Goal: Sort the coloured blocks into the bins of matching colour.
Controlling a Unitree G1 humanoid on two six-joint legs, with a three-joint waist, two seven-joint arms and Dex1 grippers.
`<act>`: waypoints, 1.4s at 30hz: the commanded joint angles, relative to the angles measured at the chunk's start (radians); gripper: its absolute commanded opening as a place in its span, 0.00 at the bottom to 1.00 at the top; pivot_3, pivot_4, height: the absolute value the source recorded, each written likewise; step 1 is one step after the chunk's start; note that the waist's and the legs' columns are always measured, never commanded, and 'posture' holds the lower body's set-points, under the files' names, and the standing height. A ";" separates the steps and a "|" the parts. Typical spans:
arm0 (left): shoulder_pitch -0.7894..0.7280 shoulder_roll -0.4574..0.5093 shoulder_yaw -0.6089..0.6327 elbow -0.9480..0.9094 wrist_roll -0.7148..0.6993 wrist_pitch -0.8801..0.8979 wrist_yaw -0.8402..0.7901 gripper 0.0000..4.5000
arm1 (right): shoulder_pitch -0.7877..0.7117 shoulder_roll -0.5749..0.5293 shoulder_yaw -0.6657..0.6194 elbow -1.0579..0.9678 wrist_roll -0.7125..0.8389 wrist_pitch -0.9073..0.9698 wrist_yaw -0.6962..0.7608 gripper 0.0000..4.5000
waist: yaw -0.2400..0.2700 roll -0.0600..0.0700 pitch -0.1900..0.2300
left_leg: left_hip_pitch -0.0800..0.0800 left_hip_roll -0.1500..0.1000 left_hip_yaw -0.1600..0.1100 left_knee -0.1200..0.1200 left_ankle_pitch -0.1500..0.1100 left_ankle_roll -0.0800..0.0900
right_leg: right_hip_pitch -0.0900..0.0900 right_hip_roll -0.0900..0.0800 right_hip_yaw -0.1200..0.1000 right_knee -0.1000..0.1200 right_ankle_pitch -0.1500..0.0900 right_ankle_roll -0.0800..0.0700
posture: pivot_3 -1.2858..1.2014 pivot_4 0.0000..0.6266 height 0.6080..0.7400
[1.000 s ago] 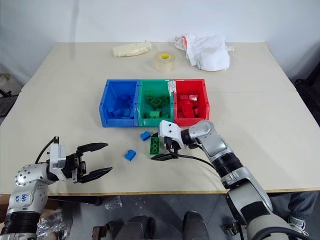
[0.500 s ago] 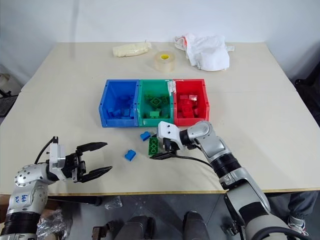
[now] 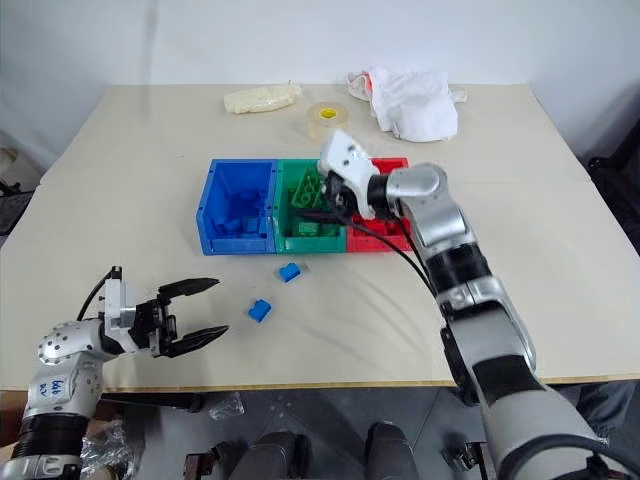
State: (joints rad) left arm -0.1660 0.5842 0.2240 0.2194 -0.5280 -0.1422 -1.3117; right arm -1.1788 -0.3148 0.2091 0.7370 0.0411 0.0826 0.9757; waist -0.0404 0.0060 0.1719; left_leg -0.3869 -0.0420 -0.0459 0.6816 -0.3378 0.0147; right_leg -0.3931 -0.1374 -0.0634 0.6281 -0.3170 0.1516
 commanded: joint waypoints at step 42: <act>0.282 0.118 0.047 -0.400 0.114 0.174 0.290 1.00 | 0.595 -0.477 -0.181 -0.583 0.300 0.133 0.432 1.00 | 0.041 0.001 0.001 | 0.000 -0.004 0.002 0.001 0.000 0.001 | 0.002 -0.008 0.000 -0.006 0.000 0.000 | 0.52 0.24 1.00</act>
State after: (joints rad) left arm 0.1313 0.7082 0.3074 -0.1349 -0.4454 0.0204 -1.0608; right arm -0.5804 -0.7857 0.0559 0.1878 0.3218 0.2168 1.4181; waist 0.0003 0.0068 0.1725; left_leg -0.3872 -0.0458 -0.0437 0.6825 -0.3382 0.0160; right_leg -0.3910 -0.1450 -0.0634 0.6235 -0.3170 0.1515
